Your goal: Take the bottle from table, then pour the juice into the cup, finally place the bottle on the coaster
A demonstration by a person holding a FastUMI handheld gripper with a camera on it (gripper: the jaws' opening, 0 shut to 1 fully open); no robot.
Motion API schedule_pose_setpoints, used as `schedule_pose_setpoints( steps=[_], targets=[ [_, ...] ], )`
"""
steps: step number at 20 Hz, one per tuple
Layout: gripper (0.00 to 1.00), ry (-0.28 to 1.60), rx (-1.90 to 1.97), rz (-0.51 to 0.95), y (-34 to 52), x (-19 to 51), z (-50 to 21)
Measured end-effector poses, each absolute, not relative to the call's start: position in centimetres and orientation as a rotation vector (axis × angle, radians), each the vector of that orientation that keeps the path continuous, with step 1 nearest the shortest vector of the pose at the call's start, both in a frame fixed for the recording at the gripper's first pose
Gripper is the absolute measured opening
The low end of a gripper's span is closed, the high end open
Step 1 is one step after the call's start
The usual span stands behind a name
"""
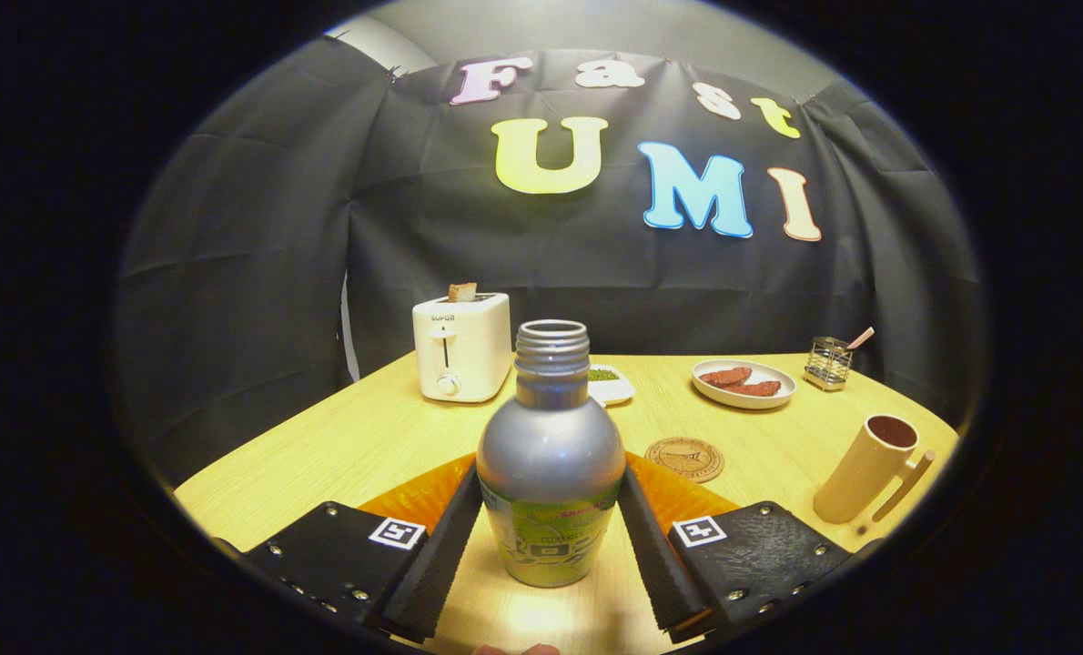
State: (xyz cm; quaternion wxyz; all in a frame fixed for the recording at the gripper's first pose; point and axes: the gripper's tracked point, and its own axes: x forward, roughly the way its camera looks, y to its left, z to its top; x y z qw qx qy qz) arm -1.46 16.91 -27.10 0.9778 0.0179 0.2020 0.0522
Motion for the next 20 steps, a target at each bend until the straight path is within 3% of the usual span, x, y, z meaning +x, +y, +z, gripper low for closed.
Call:
schedule_pose_setpoints(
  steps=[15,20],
  targets=[
    [0.85,0.504,0.025,0.109,17.1,-2.7,-30.6],
    [0.79,0.544,0.038,0.117,17.0,-2.2,-30.7]
  ],
)
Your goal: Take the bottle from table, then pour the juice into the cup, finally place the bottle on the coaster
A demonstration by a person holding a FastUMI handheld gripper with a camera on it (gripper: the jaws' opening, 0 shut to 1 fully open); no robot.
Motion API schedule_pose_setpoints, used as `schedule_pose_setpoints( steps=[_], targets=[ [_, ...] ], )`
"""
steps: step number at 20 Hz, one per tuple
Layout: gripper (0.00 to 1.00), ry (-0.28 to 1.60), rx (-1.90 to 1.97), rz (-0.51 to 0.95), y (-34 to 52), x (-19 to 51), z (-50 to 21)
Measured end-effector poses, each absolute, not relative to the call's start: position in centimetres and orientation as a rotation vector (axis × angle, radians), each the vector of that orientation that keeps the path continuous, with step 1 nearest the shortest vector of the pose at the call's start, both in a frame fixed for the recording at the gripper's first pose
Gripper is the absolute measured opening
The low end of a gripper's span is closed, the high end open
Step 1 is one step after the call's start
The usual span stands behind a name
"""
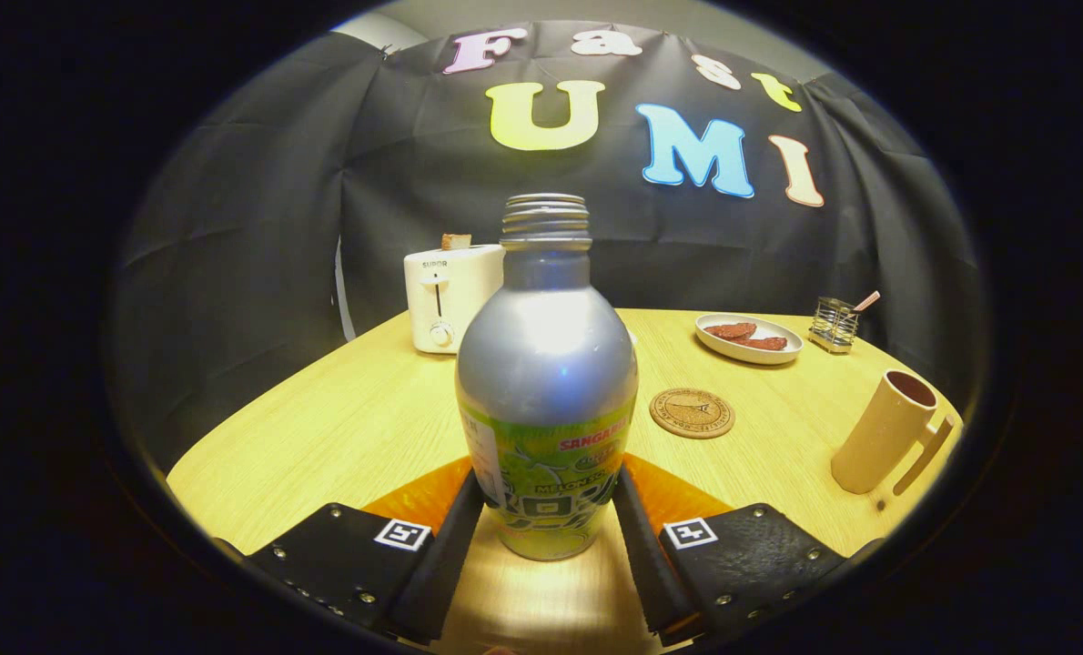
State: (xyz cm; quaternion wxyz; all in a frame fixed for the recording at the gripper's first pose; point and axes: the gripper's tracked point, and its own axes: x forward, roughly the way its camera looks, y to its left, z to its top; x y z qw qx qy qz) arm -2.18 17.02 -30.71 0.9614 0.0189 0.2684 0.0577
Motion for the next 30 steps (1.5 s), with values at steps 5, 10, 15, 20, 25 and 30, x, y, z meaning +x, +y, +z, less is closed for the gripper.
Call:
schedule_pose_setpoints(
  steps=[5,10,15,20,25,30],
  targets=[
    [0.75,0.579,0.05,0.159,17.1,-1.2,-29.5],
    [0.72,0.562,0.16,0.124,15.4,0.1,-26.1],
    [0.71,0.538,0.236,0.082,13.3,1.0,-23.6],
    [0.71,0.545,0.273,0.058,11.3,1.4,-22.4],
    [0.71,0.569,0.32,-0.004,8.9,1.5,-22.2],
    [0.71,0.576,0.352,-0.051,6.7,1.9,-22.0]
  ],
)
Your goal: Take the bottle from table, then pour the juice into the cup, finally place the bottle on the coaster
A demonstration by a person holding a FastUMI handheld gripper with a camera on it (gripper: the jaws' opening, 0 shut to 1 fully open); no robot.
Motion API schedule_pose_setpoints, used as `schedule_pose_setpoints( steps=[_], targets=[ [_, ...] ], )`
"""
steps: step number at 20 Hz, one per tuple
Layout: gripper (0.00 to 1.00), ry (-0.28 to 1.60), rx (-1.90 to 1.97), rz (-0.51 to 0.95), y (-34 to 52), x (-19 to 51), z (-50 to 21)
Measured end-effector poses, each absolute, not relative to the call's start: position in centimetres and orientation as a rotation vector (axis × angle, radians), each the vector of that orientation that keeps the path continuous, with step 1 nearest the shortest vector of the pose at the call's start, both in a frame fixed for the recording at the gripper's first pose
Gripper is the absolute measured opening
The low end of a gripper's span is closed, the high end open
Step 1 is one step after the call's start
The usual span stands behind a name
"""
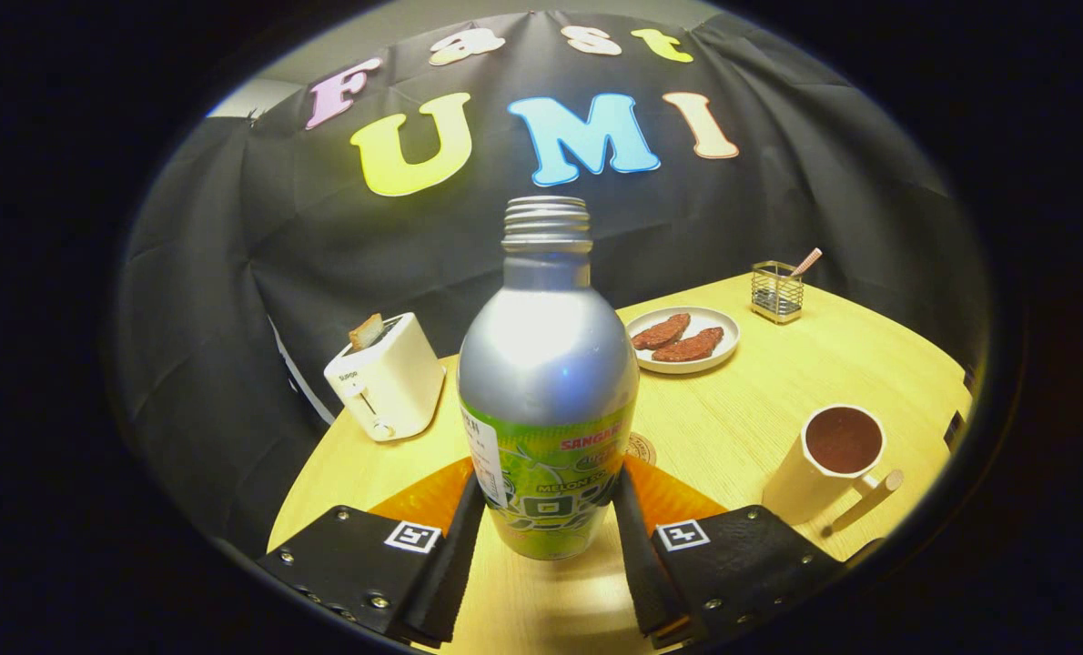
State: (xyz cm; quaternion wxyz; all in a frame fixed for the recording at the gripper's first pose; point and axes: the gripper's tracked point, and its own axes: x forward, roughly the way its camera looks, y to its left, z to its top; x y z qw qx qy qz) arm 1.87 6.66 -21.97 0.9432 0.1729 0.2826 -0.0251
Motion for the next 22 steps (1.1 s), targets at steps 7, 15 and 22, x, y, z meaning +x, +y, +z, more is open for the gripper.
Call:
schedule_pose_setpoints(
  steps=[7,15,22],
  targets=[
    [0.71,0.541,0.551,-0.047,5.4,2.2,-21.3],
    [0.71,0.515,0.761,-0.077,3.5,1.9,-21.8],
    [0.71,0.496,0.91,-0.097,2.1,1.6,-22.6]
  ],
)
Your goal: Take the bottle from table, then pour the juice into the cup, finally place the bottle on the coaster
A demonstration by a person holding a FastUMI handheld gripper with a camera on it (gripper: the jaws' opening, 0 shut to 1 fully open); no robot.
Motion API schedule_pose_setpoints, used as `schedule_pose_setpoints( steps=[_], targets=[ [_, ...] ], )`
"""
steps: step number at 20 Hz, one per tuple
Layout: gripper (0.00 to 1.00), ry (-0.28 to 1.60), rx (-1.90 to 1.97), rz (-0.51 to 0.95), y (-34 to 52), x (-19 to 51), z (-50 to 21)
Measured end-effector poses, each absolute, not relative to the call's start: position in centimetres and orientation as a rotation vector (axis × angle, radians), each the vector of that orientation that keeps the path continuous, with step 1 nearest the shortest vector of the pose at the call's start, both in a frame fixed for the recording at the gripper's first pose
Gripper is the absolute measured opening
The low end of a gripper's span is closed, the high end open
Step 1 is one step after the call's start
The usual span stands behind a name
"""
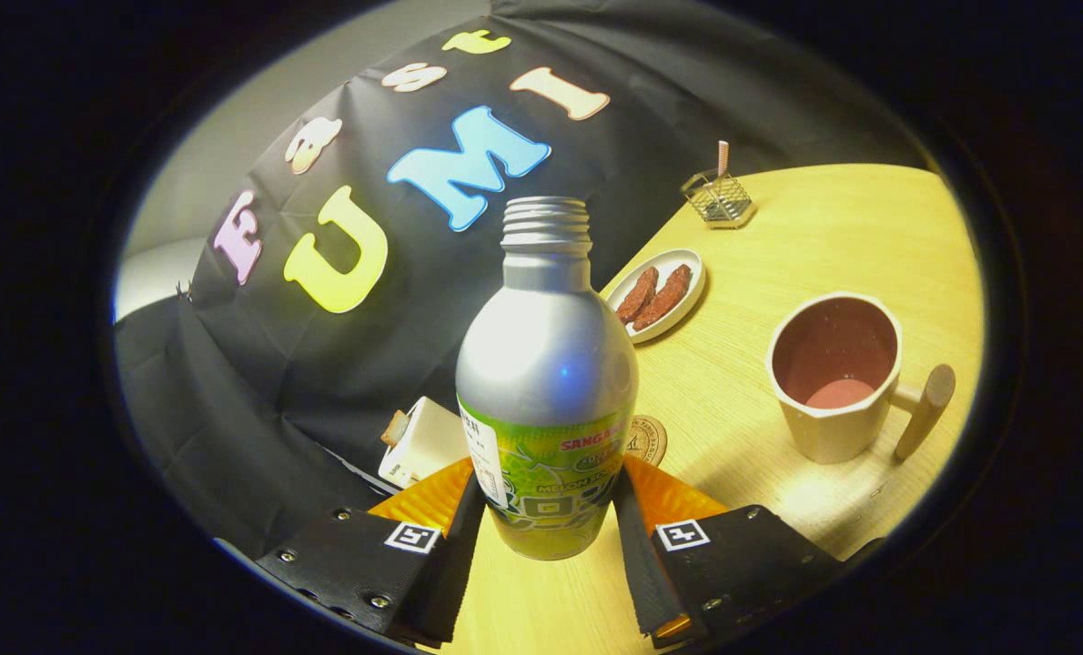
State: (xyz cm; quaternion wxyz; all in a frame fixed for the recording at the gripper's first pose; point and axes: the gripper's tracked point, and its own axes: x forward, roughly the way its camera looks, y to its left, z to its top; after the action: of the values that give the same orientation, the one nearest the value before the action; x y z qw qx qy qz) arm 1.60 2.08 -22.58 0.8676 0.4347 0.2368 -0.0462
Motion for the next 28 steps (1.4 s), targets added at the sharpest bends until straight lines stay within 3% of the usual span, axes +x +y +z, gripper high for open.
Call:
schedule_pose_setpoints(
  steps=[28],
  targets=[
    [0.71,0.539,1.427,-0.194,2.0,-0.1,-26.1]
  ],
)
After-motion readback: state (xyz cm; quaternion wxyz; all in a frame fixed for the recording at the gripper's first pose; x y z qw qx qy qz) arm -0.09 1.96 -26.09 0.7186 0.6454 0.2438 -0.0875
